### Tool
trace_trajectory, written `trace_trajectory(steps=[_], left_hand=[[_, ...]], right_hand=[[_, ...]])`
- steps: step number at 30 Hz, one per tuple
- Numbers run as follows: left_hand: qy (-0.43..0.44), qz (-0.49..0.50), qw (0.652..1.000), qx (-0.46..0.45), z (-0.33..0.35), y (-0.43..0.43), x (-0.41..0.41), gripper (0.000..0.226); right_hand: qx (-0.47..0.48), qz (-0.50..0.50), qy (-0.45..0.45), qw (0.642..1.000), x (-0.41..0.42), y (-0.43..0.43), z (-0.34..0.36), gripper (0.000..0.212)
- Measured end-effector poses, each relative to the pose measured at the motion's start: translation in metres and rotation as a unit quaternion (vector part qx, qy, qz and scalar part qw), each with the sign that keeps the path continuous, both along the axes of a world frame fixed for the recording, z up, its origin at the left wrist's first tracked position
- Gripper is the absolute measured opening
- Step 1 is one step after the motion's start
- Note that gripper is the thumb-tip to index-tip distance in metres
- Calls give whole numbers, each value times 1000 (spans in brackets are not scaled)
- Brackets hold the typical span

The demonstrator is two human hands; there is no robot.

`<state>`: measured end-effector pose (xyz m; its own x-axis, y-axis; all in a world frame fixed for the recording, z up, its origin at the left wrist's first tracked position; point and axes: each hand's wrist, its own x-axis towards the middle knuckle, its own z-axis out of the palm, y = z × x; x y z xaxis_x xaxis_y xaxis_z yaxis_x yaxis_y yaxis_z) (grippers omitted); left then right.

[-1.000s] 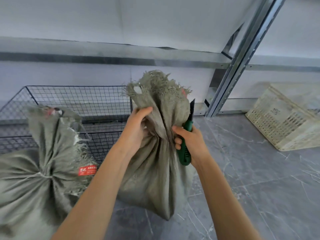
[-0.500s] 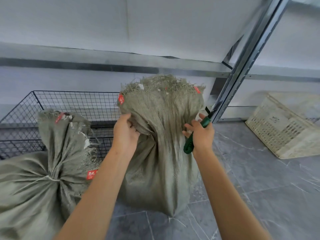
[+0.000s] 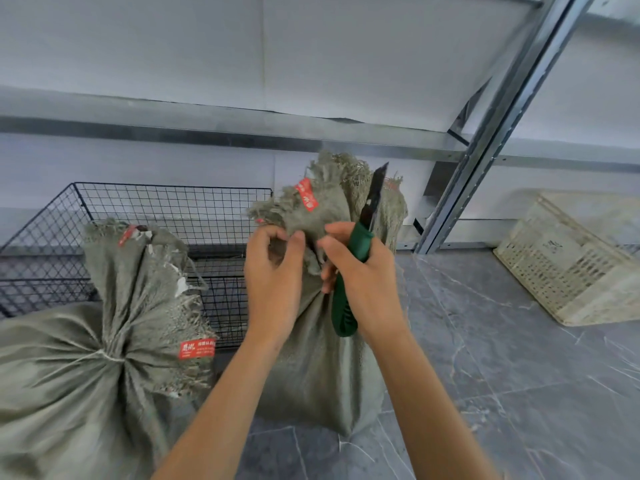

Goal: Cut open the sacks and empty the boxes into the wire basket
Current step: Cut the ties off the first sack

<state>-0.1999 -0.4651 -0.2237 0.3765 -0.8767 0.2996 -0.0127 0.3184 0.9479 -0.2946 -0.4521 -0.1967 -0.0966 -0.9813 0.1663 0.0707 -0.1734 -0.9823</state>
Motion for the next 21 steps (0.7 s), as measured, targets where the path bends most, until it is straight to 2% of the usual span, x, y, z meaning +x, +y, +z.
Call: trace_trajectory(steps=[3, 6, 8, 10, 13, 18, 21], left_hand=[[-22, -4, 1000, -4, 5, 6, -3, 19], [67, -89, 993, 24, 15, 14, -10, 32], [89, -125, 987, 51, 15, 17, -12, 30], [80, -137, 986, 54, 16, 17, -10, 16], [81, -162, 981, 70, 12, 18, -11, 37], [42, -160, 980, 112, 11, 19, -9, 38], [56, -182, 969, 160, 7, 15, -5, 42]], right_hand=[[5, 3, 3, 1000, 2, 1, 5, 7], [23, -12, -11, 1000, 1, 1, 6, 9], [46, -20, -22, 998, -1, 1, 5, 19], [64, -26, -24, 997, -3, 1, 3, 27], [68, -38, -1, 997, -8, 0, -1, 22], [85, -48, 32, 995, -17, 0, -12, 10], [80, -48, 38, 995, -23, 3, -16, 9]])
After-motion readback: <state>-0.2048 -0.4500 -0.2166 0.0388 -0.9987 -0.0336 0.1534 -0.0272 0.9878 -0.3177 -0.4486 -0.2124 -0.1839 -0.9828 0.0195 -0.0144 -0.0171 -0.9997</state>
